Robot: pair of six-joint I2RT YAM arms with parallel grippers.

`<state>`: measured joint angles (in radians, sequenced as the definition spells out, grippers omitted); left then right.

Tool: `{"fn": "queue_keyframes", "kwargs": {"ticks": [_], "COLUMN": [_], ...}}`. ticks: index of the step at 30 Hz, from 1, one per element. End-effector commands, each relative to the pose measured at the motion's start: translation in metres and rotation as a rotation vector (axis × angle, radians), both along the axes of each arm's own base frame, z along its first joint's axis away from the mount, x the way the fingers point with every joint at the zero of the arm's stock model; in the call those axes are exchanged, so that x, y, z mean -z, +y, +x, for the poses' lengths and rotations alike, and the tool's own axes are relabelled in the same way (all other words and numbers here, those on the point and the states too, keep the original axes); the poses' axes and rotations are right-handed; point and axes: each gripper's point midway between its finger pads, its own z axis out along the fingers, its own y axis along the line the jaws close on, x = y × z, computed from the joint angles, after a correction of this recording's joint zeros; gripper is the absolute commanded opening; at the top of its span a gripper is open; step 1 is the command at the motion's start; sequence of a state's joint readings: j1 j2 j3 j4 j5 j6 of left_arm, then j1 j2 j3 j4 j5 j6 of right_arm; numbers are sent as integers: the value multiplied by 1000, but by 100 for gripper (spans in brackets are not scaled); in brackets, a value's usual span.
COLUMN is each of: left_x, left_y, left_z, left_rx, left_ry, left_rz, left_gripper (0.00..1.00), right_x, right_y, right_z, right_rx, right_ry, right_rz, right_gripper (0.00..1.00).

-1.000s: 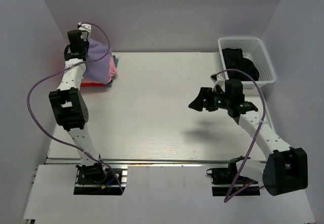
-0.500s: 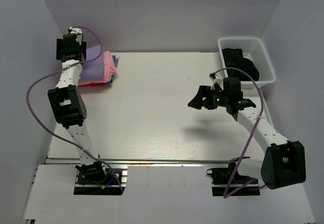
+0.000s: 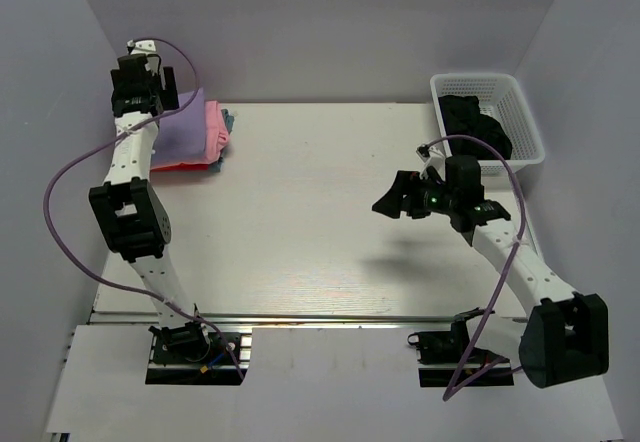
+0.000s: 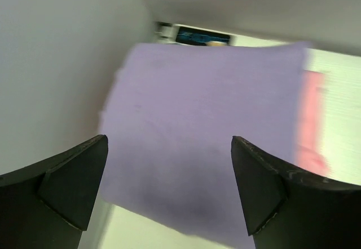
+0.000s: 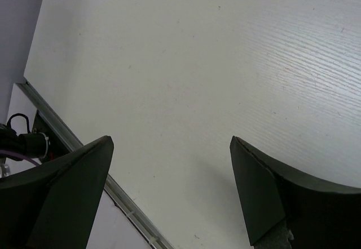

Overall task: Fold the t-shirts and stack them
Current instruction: Put the neatly folded tshirt into the corner of the board with the left arm

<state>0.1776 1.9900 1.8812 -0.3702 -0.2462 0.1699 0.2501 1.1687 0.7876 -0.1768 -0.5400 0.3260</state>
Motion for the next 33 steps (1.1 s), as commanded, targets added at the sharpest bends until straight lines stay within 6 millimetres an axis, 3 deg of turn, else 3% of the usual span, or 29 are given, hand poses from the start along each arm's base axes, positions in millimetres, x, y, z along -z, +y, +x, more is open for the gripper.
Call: {"fn": "queue_keyframes", "kwargs": {"ticks": [1,4,5,6,7,8,9,10,11,13,14,15,17,18,19,22,25,29,33], "left_x": [-65,-51,-49,-55,-27,-42,-40,-17,-11,13,26,53,70,81,95,96,82,65,57], "left_y": [-59,-104,-127,-136,-146,-170,-183,-195,-222,-240,-271,-282,-305,-330,-334,-347,-345,-330,-337], "left_z": [-25,-49,-55,-58,-71,-86,-95,-108,-119,-146,-161,-178,-195,-212,-223,-247,-268,-278,-287], "left_rx": [142,217,257,264,245,292,308,319,349,350,393,410,447,512,520,543,564,555,610], "left_ry": [-126,-105,-108,-157,-117,-154,-157,-110,-93,-40,5,67,99,137,170,167,131,55,14], "left_rz": [-239,-382,-402,-414,-459,-461,-465,-466,-466,-450,-463,-447,-425,-411,-387,-350,-332,-317,-344], "left_gripper": [100,100,100,100,100,100,100,100,100,100,100,100,100,100,100,100,100,100,100], "right_x": [-18,-9,-9,-8,-1,0,4,9,13,28,28,34,46,47,52,55,51,53,56], "right_y": [-2,-5,-4,-5,-7,-7,-9,-15,-17,-28,-29,-33,-37,-38,-39,-40,-41,-43,-44], "right_z": [1,-5,-8,-12,-15,-19,-27,-26,-29,-35,-38,-41,-47,-48,-52,-58,-55,-55,-54], "right_rx": [20,42,47,49,53,52,54,85,93,144,150,178,200,213,216,227,255,282,283], "right_ry": [-88,-75,-74,-74,-60,-57,-54,-54,-50,-48,-59,-45,-32,-25,-25,-25,-51,-63,-78], "right_rz": [19,23,35,38,34,39,35,16,3,-24,-23,-25,-32,-24,-23,-5,14,35,33], "right_gripper": [90,90,90,90,90,90,90,90,90,90,90,90,90,90,90,90,90,90,90]}}
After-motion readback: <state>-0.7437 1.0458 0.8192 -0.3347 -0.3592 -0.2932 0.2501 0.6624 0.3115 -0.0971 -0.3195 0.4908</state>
